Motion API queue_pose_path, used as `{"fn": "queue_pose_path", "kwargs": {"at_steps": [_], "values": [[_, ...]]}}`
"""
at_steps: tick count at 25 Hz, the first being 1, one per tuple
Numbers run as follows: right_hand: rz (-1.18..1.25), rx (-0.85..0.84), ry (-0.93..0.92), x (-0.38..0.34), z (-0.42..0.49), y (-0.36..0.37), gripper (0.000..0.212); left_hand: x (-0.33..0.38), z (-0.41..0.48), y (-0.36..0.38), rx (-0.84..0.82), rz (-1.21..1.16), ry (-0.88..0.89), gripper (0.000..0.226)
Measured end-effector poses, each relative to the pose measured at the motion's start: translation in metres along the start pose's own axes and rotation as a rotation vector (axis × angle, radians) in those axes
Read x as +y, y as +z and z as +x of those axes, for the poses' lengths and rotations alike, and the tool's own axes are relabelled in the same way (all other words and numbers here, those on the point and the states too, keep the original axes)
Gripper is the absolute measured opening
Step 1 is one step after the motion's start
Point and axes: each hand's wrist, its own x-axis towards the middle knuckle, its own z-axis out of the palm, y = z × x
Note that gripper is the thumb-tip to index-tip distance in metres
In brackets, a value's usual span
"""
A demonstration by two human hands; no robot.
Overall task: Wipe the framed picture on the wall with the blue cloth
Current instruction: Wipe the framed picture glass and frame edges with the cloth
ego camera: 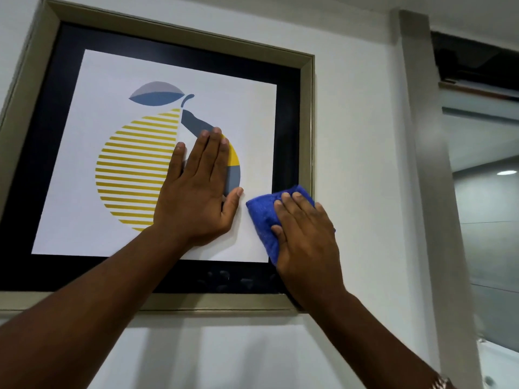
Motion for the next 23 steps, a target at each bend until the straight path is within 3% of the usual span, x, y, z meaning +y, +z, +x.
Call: {"fn": "queue_pose_path", "kwargs": {"at_steps": [8, 17, 23], "values": [[0.087, -0.028, 0.078, 0.016, 0.086, 0.001, 0.036, 0.000, 0.000, 0.002, 0.021, 0.016, 0.006, 0.081], [0.017, 0.052, 0.028, -0.011, -0.049, 0.004, 0.039, 0.001, 0.001, 0.000, 0.029, -0.005, -0.001, 0.081], [0.070, 0.040, 0.123, -0.002, 0.014, 0.003, 0.035, 0.003, -0.001, 0.000, 0.028, -0.015, -0.004, 0.081]]}}
